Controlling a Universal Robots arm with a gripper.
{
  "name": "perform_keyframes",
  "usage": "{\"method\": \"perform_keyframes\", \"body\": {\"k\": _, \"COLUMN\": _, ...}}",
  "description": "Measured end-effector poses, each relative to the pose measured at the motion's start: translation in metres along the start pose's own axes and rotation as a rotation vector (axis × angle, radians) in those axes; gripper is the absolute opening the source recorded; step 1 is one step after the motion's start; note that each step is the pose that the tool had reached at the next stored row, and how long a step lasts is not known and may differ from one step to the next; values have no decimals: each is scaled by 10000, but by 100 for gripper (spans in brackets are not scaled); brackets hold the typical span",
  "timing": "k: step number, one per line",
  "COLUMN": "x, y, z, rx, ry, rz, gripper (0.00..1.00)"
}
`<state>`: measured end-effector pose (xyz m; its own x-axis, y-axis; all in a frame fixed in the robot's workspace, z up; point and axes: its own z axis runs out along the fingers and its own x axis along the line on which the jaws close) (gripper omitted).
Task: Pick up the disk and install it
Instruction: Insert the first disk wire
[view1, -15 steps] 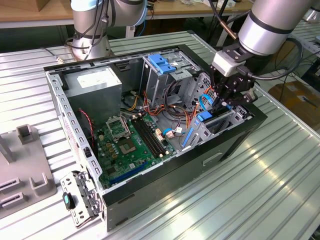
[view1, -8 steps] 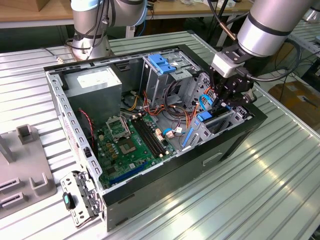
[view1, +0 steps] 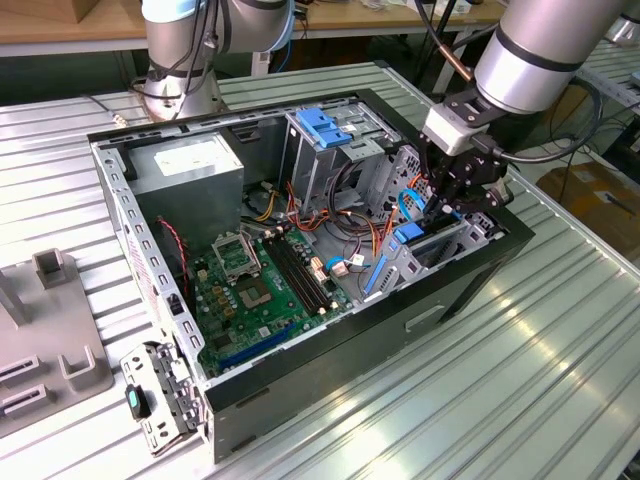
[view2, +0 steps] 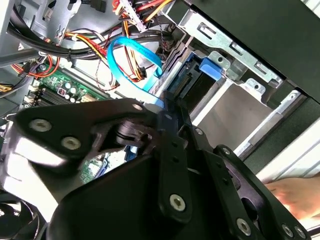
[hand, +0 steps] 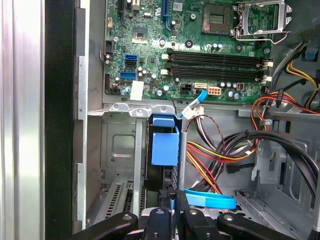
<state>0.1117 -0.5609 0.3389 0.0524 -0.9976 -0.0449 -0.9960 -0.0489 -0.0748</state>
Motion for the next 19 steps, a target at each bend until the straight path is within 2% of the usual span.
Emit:
{"method": "perform_keyframes", "body": {"k": 3, "x": 0, "y": 0, "z": -2, "rx": -1, "ry": 8, "rz": -1, "gripper": 36}}
{"method": "perform_keyframes", "body": {"k": 8, "x": -1, "y": -1, "z": -15, "rx": -1, "ry": 6, "rz": 0, "gripper": 36}}
{"method": "perform_keyframes", "body": {"k": 16, "x": -24, "y": -15, "z": -172, "rx": -1, "ry": 7, "rz": -1, "gripper": 36}}
{"method": "perform_keyframes", "body": {"k": 17, "x": -31, "y": -18, "z": -220, "rx": -1, "ry": 7, "rz": -1, "gripper": 36}}
{"method": "perform_keyframes", "body": {"k": 19, "x": -31, "y": -19, "z": -232, "rx": -1, "ry": 5, "rz": 0, "gripper": 36}}
